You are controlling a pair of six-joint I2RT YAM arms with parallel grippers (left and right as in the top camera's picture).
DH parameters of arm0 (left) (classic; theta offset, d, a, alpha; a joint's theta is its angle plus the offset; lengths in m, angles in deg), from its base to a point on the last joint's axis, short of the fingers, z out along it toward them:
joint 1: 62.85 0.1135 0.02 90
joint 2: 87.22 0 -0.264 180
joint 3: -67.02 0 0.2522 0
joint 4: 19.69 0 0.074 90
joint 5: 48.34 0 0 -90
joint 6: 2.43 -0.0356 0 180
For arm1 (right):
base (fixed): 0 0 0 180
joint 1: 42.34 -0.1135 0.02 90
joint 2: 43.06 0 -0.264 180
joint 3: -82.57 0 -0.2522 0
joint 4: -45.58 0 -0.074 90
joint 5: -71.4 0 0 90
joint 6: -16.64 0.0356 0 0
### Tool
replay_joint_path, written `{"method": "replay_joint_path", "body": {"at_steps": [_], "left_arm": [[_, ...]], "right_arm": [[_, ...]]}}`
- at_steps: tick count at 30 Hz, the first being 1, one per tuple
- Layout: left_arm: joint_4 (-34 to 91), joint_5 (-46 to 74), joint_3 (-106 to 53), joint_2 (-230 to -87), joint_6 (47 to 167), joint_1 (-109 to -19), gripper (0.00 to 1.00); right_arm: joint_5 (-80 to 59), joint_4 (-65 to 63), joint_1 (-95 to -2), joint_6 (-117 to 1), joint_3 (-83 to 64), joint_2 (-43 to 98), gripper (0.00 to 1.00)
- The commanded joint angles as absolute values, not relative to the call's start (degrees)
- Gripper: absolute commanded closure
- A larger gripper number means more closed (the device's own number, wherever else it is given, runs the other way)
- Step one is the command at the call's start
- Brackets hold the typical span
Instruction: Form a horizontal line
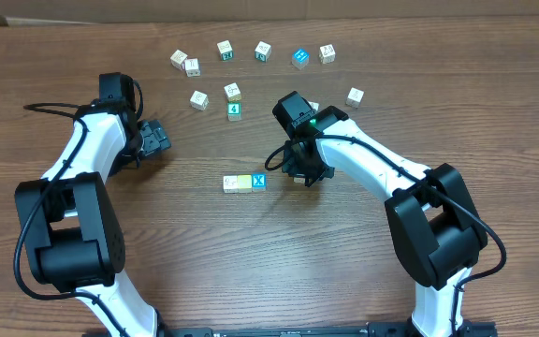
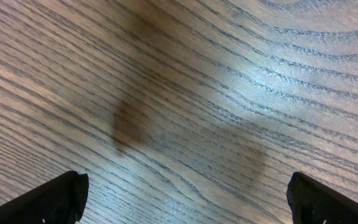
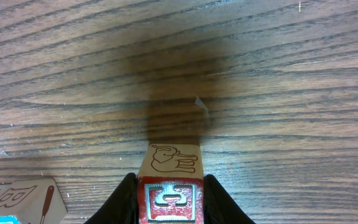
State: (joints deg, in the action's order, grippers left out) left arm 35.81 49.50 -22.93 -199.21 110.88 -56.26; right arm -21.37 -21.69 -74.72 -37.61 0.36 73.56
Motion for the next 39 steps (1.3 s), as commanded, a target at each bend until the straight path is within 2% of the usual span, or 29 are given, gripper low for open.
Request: {"method": "replay_joint_path", "body": {"at_steps": [1, 5, 39], "left_arm": [[35.7, 50.2, -22.8, -199.4, 109.4, -56.4, 0.00], [35.7, 50.2, -22.9, -199.4, 109.4, -56.4, 0.01], [35.8, 50.2, -22.9, -199.4, 109.4, -56.4, 0.00]], "right_arm": [[-19.8, -21.5, -74.9, -37.8, 0.0, 72.8, 0.76], [-19.8, -21.8, -74.9, -37.9, 0.0, 72.8, 0.80], [-15.5, -21.5, -75.0, -39.1, 0.0, 72.8, 0.80]]}}
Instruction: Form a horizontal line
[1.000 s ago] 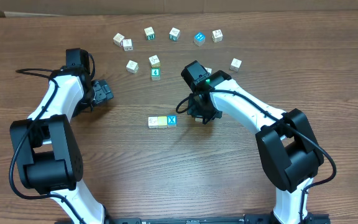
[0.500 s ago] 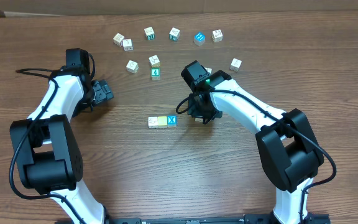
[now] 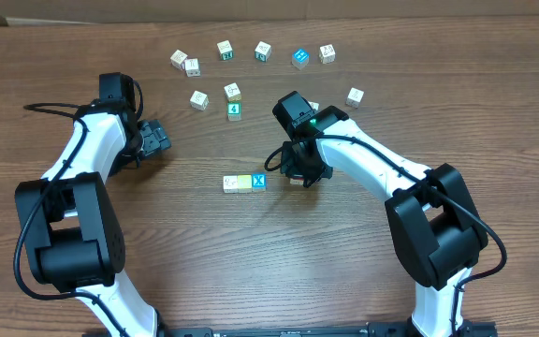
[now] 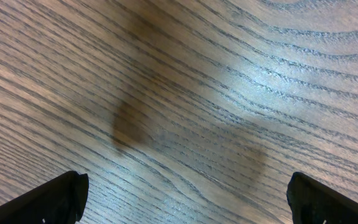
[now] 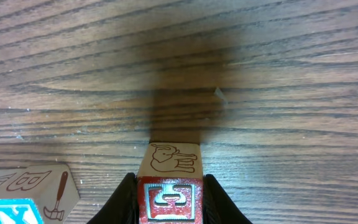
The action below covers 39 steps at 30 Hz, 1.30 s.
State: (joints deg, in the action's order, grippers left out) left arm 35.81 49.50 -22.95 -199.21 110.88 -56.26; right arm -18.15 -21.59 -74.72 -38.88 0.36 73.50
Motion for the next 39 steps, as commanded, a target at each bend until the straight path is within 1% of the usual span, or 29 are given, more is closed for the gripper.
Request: {"method": "replay_joint_path", "body": {"at_steps": [1, 18, 19, 21, 27, 34, 37, 39], "left_arm": [[35.7, 50.2, -22.9, -199.4, 109.4, -56.4, 0.01], [35.7, 50.2, -22.8, -199.4, 109.4, -56.4, 0.00], [35.7, 50.2, -22.9, -199.4, 109.4, -56.5, 0.00], [35.7, 50.2, -22.8, -199.4, 109.4, -56.4, 0.00], [35.7, 50.2, -22.9, -199.4, 109.4, -56.4, 0.00], [35.7, 50.2, -22.8, -199.4, 109.4, -56.4, 0.00], [35.8, 50.2, -22.9, -199.4, 109.4, -56.4, 0.01], [35.7, 50.2, -22.9, -199.4, 109.4, -56.4, 0.01]], "right_arm": [[-15.4, -21.5, -75.1, -39.1, 0.0, 72.8, 0.80], [-15.4, -20.9, -77.3, -39.1, 0.0, 72.8, 0.79], [-15.4, -20.7, -77.3, -39.1, 0.0, 72.8, 0.78], [-15.5, -20.3, -77.3, -39.1, 0.0, 72.8, 0.73], [-15.5, -19.4, -77.3, -39.1, 0.0, 72.8, 0.66], [-15.5, -19.8, -77.3, -39.1, 0.0, 72.8, 0.65], [-15.5, -18.7, -77.3, -39.1, 0.0, 72.8, 0.60], [-16.0, -17.6, -77.2, -39.1, 0.0, 72.8, 0.60]]}}
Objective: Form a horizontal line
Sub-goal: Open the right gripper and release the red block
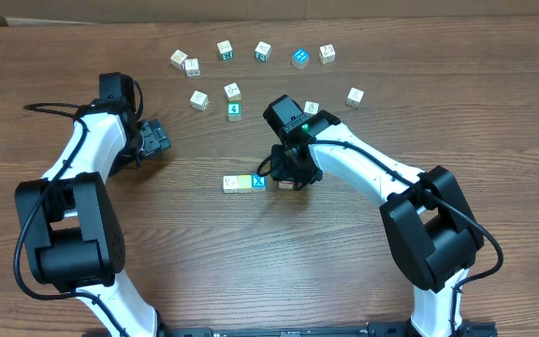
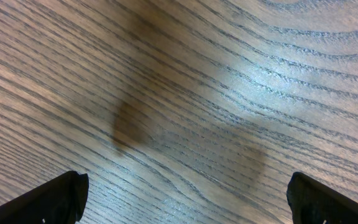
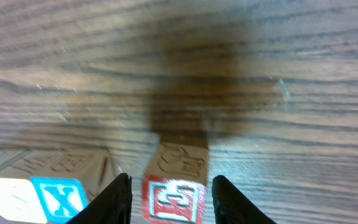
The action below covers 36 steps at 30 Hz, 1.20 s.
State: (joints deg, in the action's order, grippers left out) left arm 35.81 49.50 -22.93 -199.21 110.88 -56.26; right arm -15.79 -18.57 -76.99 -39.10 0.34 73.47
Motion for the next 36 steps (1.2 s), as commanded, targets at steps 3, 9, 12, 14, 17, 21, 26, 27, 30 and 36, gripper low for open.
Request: {"method": "replay_joint_path", "body": {"at_steps": [3, 9, 12, 14, 17, 21, 26, 27, 30, 36], "left_arm": [[35.7, 50.2, -22.8, -199.4, 109.4, -56.4, 0.00], [35.7, 50.2, -22.9, -199.4, 109.4, -56.4, 0.00], [35.7, 50.2, -22.9, -199.4, 109.4, -56.5, 0.01], [35.7, 50.2, -22.9, -199.4, 109.4, -56.4, 0.00], [35.7, 50.2, -22.9, -199.4, 109.4, -56.5, 0.01], [35.7, 50.2, -22.8, -199.4, 109.4, -56.4, 0.01], [35.7, 50.2, -22.9, -199.4, 109.4, -56.4, 0.01], [35.7, 50.2, -22.9, -199.4, 109.4, -56.4, 0.00], [35.8, 50.2, -22.9, -199.4, 109.4, -56.5, 0.00], [35.7, 50.2, -22.9, -199.4, 109.4, -56.4, 0.01]], "right_arm": [[-19.4, -16.4, -77.0, -39.1, 0.0, 72.8, 0.59], [-23.7, -14.8, -76.4, -38.6, 0.0, 72.8, 0.59], [-23.7, -13.9, -76.2, -37.7, 0.0, 72.8, 0.58], [-23.7, -13.9, -76.2, -37.7, 0.0, 72.8, 0.58], [-24.6, -14.2, -76.1, -37.7, 0.0, 72.8, 0.58], [-26.7, -14.7, -75.6, -36.5, 0.0, 72.8, 0.59], [-26.7, -15.5, -74.8, -35.8, 0.0, 72.8, 0.59], [-26.7, -15.9, -74.6, -35.8, 0.0, 72.8, 0.59], [-26.7, -17.1, -74.2, -35.6, 0.0, 72.8, 0.59], [-26.7, -18.1, -74.1, -35.6, -0.1, 72.8, 0.63]]}}
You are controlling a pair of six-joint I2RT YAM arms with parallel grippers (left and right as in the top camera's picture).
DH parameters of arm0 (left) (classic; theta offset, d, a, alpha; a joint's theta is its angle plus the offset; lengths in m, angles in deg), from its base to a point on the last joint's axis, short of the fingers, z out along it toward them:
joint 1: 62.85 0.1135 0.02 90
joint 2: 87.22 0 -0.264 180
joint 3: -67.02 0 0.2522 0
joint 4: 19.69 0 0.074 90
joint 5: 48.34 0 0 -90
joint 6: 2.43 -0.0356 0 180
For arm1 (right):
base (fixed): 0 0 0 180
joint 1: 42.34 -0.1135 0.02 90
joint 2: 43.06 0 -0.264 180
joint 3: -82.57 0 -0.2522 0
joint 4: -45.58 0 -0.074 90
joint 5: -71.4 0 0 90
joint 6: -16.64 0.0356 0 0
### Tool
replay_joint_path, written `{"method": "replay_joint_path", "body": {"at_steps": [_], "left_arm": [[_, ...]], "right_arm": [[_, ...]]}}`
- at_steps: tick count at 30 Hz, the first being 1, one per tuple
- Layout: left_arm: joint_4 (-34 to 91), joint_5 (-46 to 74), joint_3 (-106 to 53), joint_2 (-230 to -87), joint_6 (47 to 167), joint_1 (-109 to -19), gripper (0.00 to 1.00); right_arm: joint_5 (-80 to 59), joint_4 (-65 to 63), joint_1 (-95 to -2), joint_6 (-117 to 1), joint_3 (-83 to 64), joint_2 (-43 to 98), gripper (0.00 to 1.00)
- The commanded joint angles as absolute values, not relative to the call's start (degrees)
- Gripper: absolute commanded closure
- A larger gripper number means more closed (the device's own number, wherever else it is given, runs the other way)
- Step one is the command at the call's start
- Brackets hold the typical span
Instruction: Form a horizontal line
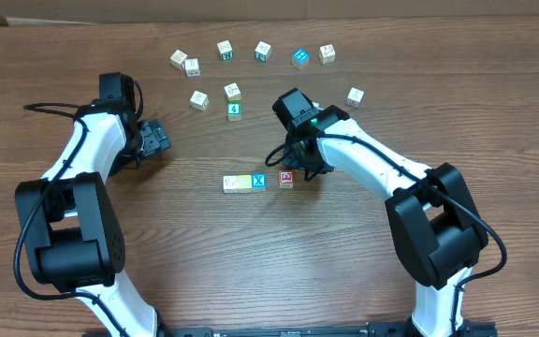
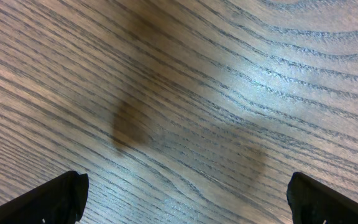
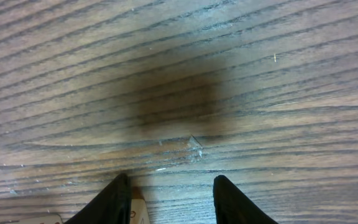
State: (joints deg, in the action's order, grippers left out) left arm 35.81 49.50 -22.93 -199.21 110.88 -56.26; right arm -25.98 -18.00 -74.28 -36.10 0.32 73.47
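A row of three blocks lies mid-table: a pale block (image 1: pixel 229 183), a tan one (image 1: pixel 243 183) and a blue X block (image 1: pixel 258 181). The red block (image 1: pixel 286 179) rests just right of the X block, a small gap between them. My right gripper (image 1: pixel 307 165) hovers just up and right of the red block, open (image 3: pixel 169 205) and holding nothing. Only a block corner (image 3: pixel 139 209) shows beside its left finger. My left gripper (image 1: pixel 154 139) waits at the left, open (image 2: pixel 185 202) over bare wood.
Several loose letter blocks are scattered along the far side, among them a green 4 block (image 1: pixel 234 109), a blue one (image 1: pixel 299 58) and a white one (image 1: pixel 355 96). Another block (image 1: pixel 312 108) sits close behind the right wrist.
My right gripper, which stood open around the red block beside the X block, now sits up and to the right, clear of it. The red block stays on the table. The left arm is unchanged.
My right gripper was shut on the red block, well right of the row. Then it held the block nearer the X block. After that its fingers stood open around the block at the row's right end. Now it is clear of it.
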Motion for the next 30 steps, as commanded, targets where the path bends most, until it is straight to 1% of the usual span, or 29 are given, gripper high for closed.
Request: {"method": "replay_joint_path", "body": {"at_steps": [1, 4, 6, 7, 9, 10, 24, 30], "left_arm": [[35.7, 50.2, -22.9, -199.4, 109.4, -56.4, 0.00], [35.7, 50.2, -22.9, -199.4, 109.4, -56.4, 0.00], [35.7, 50.2, -22.8, -199.4, 109.4, -56.4, 0.00], [35.7, 50.2, -22.9, -199.4, 109.4, -56.4, 0.00], [35.7, 50.2, -22.9, -199.4, 109.4, -56.4, 0.00], [35.7, 50.2, -22.8, -199.4, 109.4, -56.5, 0.00], [35.7, 50.2, -22.8, -199.4, 109.4, -56.5, 0.01], [35.8, 50.2, -22.8, -199.4, 109.4, -56.4, 0.00]], "right_arm": [[-26.7, -18.2, -74.1, -35.6, -0.1, 72.8, 0.67], [-26.7, -18.2, -74.1, -35.6, -0.1, 72.8, 0.74], [-26.8, -18.2, -74.1, -35.6, -0.1, 72.8, 0.76], [-26.8, -18.2, -74.1, -35.7, -0.1, 72.8, 0.79], [-27.3, -18.2, -74.1, -35.9, -0.1, 72.8, 0.89], [-27.9, -18.4, -74.1, -35.9, -0.1, 72.8, 0.96], [-28.0, -20.7, -74.2, -35.9, -0.1, 72.8, 0.96], [-25.6, -21.7, -74.2, -35.9, -0.1, 72.8, 0.96]]}}
